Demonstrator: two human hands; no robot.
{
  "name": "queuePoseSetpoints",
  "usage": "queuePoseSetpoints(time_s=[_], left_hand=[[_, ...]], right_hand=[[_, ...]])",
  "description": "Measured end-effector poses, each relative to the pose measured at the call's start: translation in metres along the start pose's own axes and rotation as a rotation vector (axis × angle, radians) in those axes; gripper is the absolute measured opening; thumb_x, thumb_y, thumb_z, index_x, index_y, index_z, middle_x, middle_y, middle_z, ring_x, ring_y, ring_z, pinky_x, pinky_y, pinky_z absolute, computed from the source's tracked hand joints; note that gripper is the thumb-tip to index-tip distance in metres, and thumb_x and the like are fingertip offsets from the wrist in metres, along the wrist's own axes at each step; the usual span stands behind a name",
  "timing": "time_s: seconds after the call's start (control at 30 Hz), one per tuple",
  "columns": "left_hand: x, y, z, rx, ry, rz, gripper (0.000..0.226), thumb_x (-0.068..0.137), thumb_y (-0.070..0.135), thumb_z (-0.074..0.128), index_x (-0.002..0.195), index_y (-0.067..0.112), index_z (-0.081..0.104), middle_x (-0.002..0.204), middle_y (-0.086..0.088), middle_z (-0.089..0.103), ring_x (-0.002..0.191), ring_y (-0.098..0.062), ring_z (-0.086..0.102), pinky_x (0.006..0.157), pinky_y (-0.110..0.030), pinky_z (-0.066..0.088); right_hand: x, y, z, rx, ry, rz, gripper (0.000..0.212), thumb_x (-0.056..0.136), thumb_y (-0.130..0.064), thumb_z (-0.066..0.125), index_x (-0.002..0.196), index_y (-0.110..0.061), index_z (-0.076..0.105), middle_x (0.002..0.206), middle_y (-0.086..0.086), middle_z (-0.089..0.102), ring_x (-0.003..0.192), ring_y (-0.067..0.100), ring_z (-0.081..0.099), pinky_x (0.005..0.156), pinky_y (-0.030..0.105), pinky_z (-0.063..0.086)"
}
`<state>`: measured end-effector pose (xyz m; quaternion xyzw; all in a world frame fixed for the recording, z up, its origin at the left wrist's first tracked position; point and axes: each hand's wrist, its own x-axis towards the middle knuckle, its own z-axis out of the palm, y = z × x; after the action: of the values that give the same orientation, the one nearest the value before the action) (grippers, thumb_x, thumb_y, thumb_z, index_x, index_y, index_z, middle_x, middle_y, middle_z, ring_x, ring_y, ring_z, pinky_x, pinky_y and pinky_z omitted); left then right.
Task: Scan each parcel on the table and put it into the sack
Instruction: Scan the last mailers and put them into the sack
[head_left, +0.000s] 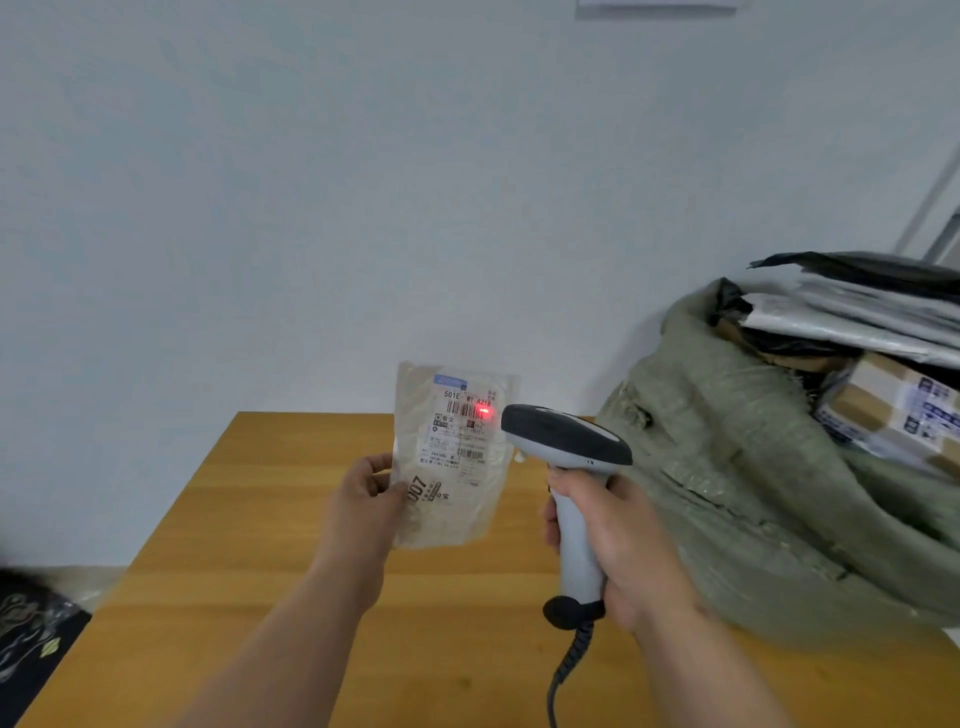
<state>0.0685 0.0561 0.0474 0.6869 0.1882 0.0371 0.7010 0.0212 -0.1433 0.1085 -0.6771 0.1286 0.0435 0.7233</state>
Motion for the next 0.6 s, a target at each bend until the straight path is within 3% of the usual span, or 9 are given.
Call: queuePoseSetpoints(time_s=[0.23,0.53,0.6], left_hand=[[-0.027,-0.004,0.017,0.006,0.018,0.006,0.027,0.095,-0.001,0.054,0.102,0.023,0.062,0.093,-0.010,0.071,0.090,-0.032,0.069,0.084,-0.053,0.054],[-0.032,0.000,0.030,0.047,-0.003,0.023,0.028,0.095,0.000,0.054,0.100,0.026,0.063,0.094,-0.012,0.071,0.092,-0.033,0.068,0.086,-0.056,0.054],[-0.029,0.005,0.033,0.065,-0.013,0.046,0.028,0.095,0.000,0.054,0.100,0.026,0.063,0.096,-0.011,0.071,0.090,-0.031,0.068,0.084,-0.053,0.055]], right_hand=[[-0.012,-0.002,-0.028,-0.033,-0.011,-0.010,0.019,0.091,-0.019,0.066,0.074,-0.011,0.063,0.066,0.009,0.065,0.061,0.022,0.059,0.069,0.039,0.047],[-0.014,0.003,-0.041,-0.060,0.042,-0.005,0.016,0.090,-0.019,0.066,0.085,-0.005,0.064,0.070,0.009,0.066,0.061,0.020,0.061,0.070,0.039,0.049],[-0.013,0.003,-0.041,-0.081,0.067,-0.011,0.017,0.090,-0.020,0.066,0.079,-0.008,0.064,0.068,0.009,0.066,0.062,0.019,0.062,0.072,0.040,0.049]])
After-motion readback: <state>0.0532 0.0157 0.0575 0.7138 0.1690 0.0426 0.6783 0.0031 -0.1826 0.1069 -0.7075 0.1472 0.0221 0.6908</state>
